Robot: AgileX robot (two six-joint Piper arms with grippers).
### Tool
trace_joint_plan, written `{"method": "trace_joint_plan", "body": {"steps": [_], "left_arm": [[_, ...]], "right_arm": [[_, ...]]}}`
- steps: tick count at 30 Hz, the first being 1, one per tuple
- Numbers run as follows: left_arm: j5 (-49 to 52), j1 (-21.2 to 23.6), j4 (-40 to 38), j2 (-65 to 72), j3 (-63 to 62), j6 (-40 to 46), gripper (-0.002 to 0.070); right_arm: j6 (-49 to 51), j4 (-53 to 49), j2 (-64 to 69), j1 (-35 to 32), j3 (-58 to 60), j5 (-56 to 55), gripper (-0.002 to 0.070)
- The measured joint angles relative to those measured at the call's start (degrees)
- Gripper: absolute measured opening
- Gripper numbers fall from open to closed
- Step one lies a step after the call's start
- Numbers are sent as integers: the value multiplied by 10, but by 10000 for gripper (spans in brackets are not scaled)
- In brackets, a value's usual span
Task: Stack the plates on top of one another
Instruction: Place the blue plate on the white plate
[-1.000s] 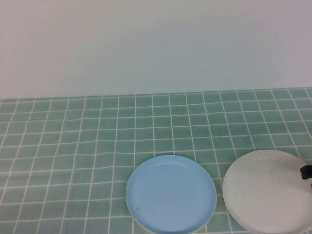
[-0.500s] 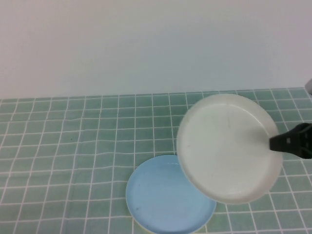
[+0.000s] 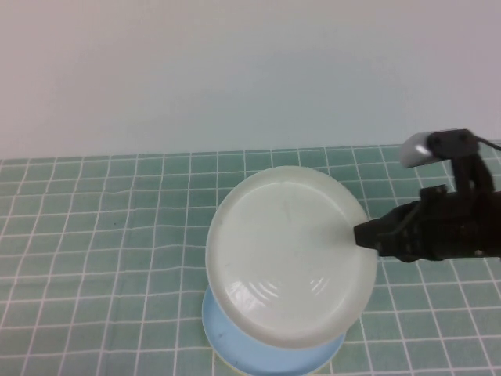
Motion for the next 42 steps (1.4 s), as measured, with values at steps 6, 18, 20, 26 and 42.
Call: {"method": "trace_joint_plan", "body": {"steps": [6,18,20,26,42], "left_arm": [[0,0,0,0,0,0,0],[0,0,0,0,0,0,0],[0,0,0,0,0,0,0],[0,0,0,0,0,0,0],[0,0,0,0,0,0,0]], "right_arm": [[-1,4,75,24,-43,-8,13],[-4,-23,187,26,-57,-4,19],[-22,-11,189,27,-57,-4,39],[-69,29,189,27,-57,-6,170],[-75,-1,167,27,-57,-6,352]]}}
